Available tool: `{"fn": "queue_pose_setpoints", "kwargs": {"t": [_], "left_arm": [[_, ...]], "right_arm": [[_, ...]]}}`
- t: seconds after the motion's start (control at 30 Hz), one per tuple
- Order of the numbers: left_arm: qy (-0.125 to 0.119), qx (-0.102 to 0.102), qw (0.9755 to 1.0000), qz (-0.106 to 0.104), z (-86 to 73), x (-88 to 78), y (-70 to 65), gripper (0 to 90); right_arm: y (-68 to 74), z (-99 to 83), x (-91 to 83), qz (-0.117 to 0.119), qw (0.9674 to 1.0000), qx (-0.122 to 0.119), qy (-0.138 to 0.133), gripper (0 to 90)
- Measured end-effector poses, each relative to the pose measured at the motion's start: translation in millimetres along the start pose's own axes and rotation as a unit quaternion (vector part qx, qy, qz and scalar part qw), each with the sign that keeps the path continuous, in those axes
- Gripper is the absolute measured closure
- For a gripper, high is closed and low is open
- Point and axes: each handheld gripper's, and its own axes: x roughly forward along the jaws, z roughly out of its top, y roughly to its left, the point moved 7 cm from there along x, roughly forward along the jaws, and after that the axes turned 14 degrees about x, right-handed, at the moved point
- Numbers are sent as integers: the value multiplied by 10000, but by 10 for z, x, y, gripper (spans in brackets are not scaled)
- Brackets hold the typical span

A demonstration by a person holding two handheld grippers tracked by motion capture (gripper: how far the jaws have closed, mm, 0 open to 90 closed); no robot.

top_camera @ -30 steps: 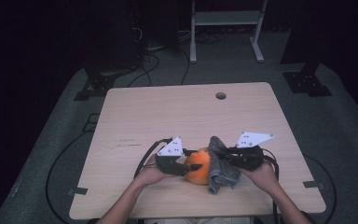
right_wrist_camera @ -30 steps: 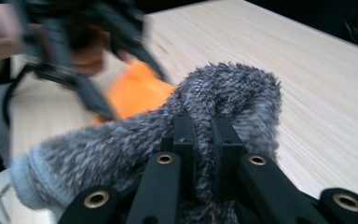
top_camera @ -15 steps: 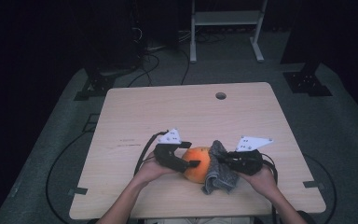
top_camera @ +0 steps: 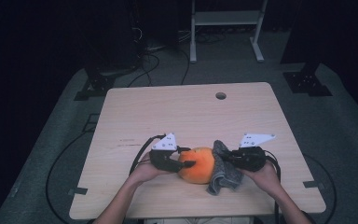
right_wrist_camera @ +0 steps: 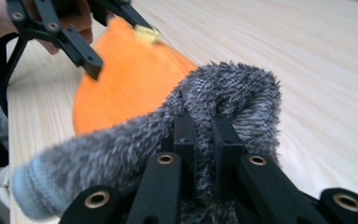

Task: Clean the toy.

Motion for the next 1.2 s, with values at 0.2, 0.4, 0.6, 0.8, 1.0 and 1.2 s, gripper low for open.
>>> {"fn": "queue_pose_setpoints", "kwargs": {"t": [0.2,0.4,0.6,0.8,1.0,1.2], "left_arm": [[87,-526,9985,-72,111,53,-5,193],[-221,448,9984,255,242,90,-85,490],[-89,976,9946,346,179,121,-96,502],[-190,763,9969,51,20,46,-129,491],[-216,791,9966,-48,16,46,-155,482],[-269,751,9967,-132,-20,16,-145,471]], "right_arm": [[112,57,31,-11,9997,-252,-40,823],[165,159,-57,184,9993,-196,-246,824],[187,296,-22,311,9985,-207,-394,824],[12,85,67,381,9990,156,-195,824],[-95,2,-14,280,9989,356,-131,824],[29,119,49,480,9981,253,-284,823]]}}
